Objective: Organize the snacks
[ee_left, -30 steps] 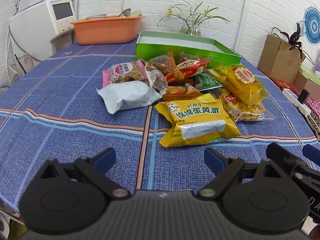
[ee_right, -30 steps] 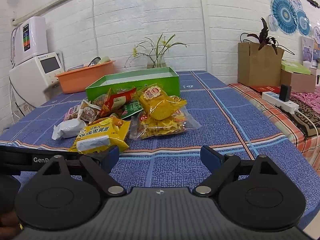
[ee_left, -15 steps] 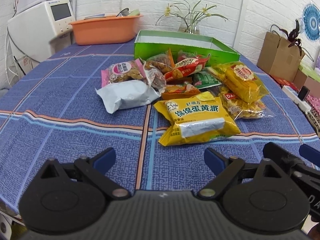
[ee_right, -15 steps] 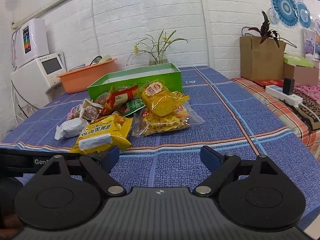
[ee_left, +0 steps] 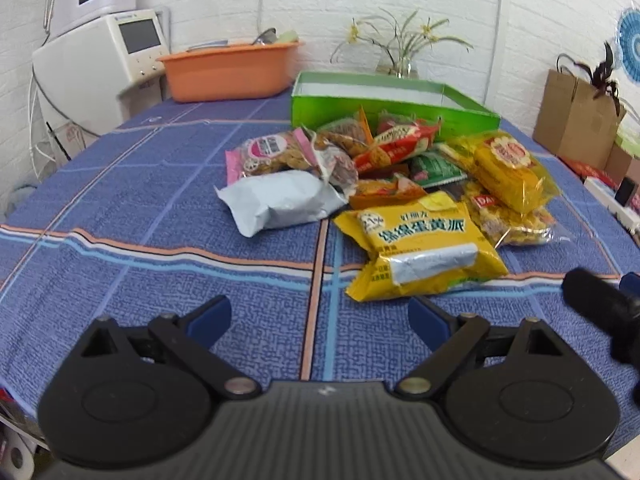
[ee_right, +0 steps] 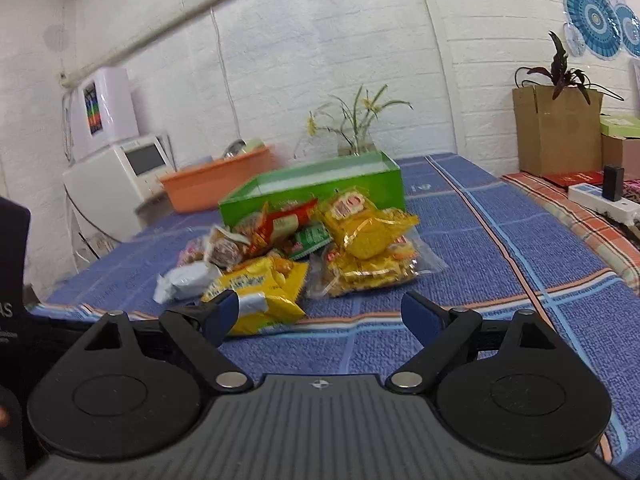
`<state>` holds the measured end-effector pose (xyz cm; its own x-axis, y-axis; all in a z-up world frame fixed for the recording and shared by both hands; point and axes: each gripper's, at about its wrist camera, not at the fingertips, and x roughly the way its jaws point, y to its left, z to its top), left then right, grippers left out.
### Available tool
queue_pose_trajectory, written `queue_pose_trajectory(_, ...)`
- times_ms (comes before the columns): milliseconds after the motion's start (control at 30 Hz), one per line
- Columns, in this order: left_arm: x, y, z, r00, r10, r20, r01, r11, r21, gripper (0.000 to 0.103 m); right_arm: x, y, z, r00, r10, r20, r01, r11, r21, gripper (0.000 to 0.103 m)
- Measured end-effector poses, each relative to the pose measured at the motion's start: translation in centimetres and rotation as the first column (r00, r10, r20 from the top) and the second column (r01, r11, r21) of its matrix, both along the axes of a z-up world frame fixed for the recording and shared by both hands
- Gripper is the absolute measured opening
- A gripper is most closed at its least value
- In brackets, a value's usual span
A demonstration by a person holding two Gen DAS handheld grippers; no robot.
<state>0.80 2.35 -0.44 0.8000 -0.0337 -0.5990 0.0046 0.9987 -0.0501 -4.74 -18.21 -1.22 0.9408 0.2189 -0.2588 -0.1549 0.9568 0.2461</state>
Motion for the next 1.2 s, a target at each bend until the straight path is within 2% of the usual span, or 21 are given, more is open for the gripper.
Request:
queue_pose_trajectory(67,-0.2,0.5,0.0,1.0,-0.008,0.004,0.008,0.999,-0.048,0.09,0.1,-0.7,0.1,1.0,0.018,0.02,-0.019,0.998,0.068,0.103)
queue_pose_trajectory(133,0.2,0.7,0.0,0.999,-0.04,-0.017,0.039,0.997,-0.067,0.09,0.9,-1.0,0.2,0.998,0.06,-0.017,-0.058,0.993,0.103,0.103)
queue_pose_trajectory(200,0.7,0.8,-0.1,0.998,-0.066,-0.02,0.065,0.996,-0.053,0.09,1.9,-1.3,0.3,0.994,0.09,-0.065,-0.08,0.987,0.142,0.103)
queue_pose_trajectory(300,1.0,1.0,0.1,0.997,-0.071,0.016,0.071,0.997,-0.01,0.09,3.3,-1.7,0.3,0.985,0.129,-0.11,-0.104,0.973,0.207,0.103)
queue_pose_trajectory(367,1.5,1.2,0.2,0.995,-0.093,0.021,0.093,0.996,-0.014,0.09,4.4,-2.0,0.1,0.979,0.149,-0.136,-0.112,0.962,0.249,0.103)
queue_pose_trajectory(467,3.3,1.7,-0.2,0.989,-0.141,-0.04,0.136,0.985,-0.109,0.09,6.4,-2.1,-0.2,0.967,0.186,-0.173,-0.123,0.939,0.32,0.103)
queue_pose_trajectory(533,4.6,1.9,-0.6,0.979,-0.183,-0.089,0.164,0.969,-0.187,0.09,8.0,-2.0,-0.7,0.95,0.225,-0.218,-0.132,0.918,0.373,0.103)
queue_pose_trajectory(600,5.0,1.8,-0.5,0.979,-0.193,-0.07,0.174,0.962,-0.212,0.09,9.5,-1.8,-1.4,0.929,0.259,-0.265,-0.128,0.895,0.427,0.103)
queue_pose_trajectory(667,5.6,1.8,-0.7,0.969,-0.237,-0.063,0.212,0.938,-0.274,0.09,10.7,-1.6,-2.1,0.907,0.284,-0.312,-0.112,0.874,0.472,0.103)
queue_pose_trajectory(700,5.8,1.9,-0.9,0.966,-0.254,-0.051,0.228,0.927,-0.299,0.09,11.0,-1.4,-2.3,0.902,0.304,-0.306,-0.125,0.864,0.488,0.103)
queue_pose_trajectory(800,6.4,1.8,-1.1,0.957,-0.291,-0.019,0.266,0.899,-0.349,0.089,11.6,-0.4,-2.0,0.884,0.335,-0.327,-0.158,0.871,0.465,0.103)
queue_pose_trajectory(833,6.5,1.7,-1.0,0.951,-0.308,-0.019,0.285,0.899,-0.333,0.085,11.8,-0.2,-2.1,0.872,0.355,-0.338,-0.171,0.866,0.469,0.089)
queue_pose_trajectory(900,6.0,0.9,-1.0,0.936,-0.353,-0.002,0.338,0.899,-0.278,0.065,12.1,0.1,-2.1,0.86,0.371,-0.35,-0.18,0.863,0.471,0.061)
queue_pose_trajectory(933,5.7,0.8,-1.0,0.933,-0.36,0.003,0.347,0.897,-0.275,0.053,11.9,0.5,-2.0,0.864,0.365,-0.347,-0.191,0.875,0.446,0.056)
queue_pose_trajectory(1000,5.3,0.9,-0.8,0.929,-0.369,0.011,0.358,0.895,-0.265,0.047,11.0,1.2,-1.4,0.883,0.337,-0.327,-0.205,0.904,0.376,0.053)
queue_pose_trajectory(1100,5.1,1.8,-0.3,0.923,-0.383,0.022,0.371,0.876,-0.307,0.046,9.3,1.9,0.0,0.903,0.318,-0.289,-0.225,0.923,0.312,0.051)
queue_pose_trajectory(1200,4.4,2.3,1.3,0.915,-0.397,0.073,0.401,0.872,-0.28,0.046,8.5,2.1,1.8,0.914,0.324,-0.245,-0.255,0.927,0.273,0.05)
